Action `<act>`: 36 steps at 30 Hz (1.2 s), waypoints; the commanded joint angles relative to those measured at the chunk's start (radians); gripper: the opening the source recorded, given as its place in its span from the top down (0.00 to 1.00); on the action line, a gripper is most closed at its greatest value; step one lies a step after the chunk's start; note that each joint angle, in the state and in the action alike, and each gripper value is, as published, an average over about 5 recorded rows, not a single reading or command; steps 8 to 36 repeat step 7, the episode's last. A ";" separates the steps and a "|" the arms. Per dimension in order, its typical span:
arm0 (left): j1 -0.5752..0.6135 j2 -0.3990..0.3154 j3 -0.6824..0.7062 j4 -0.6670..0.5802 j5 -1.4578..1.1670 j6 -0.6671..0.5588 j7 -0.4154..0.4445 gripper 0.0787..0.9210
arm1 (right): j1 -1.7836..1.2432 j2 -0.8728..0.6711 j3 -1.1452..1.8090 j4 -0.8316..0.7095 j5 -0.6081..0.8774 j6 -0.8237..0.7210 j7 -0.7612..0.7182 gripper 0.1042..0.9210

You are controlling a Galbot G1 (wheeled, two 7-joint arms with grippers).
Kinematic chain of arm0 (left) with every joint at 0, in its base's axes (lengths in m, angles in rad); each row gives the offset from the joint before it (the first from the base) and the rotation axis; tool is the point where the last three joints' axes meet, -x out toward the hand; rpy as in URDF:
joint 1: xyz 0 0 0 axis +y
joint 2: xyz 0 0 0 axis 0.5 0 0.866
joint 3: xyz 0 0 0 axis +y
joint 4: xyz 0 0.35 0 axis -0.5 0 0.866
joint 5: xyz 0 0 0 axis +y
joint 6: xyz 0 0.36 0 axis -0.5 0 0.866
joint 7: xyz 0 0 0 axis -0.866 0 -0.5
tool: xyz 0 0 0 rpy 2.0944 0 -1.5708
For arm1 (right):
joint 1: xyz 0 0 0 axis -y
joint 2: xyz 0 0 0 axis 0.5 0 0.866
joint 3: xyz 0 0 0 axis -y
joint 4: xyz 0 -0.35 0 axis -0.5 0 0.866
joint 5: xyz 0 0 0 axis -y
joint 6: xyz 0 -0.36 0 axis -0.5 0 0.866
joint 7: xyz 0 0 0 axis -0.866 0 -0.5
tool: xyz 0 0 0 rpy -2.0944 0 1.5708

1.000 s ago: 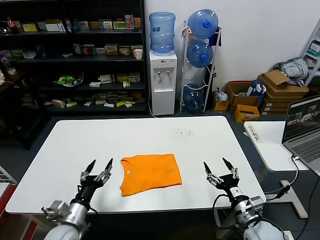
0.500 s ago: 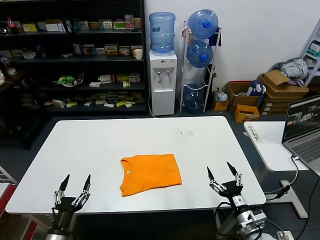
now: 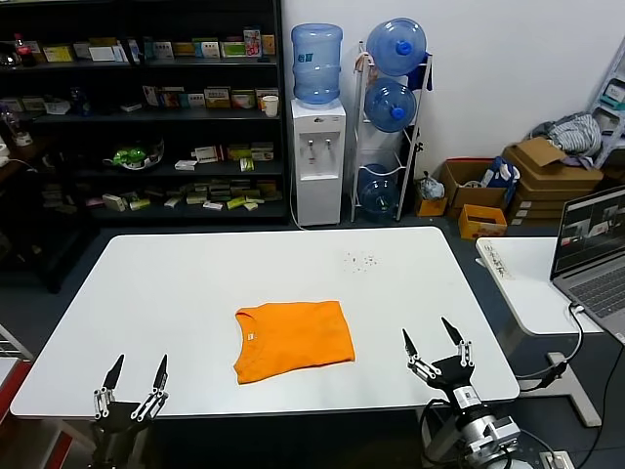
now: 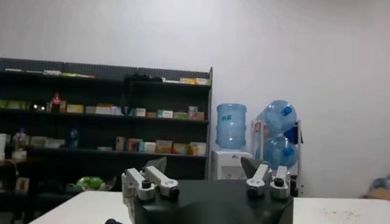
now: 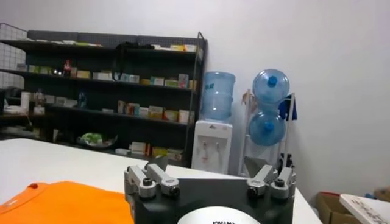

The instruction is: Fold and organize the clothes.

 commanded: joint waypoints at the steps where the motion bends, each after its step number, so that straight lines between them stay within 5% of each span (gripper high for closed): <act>1: 0.020 -0.014 -0.016 0.012 0.022 -0.036 0.020 0.12 | 0.002 0.005 0.000 -0.005 -0.012 0.015 -0.007 0.12; 36: 0.015 -0.010 0.007 0.010 0.029 -0.031 0.023 0.12 | 0.005 0.002 -0.003 -0.006 -0.009 0.016 -0.005 0.12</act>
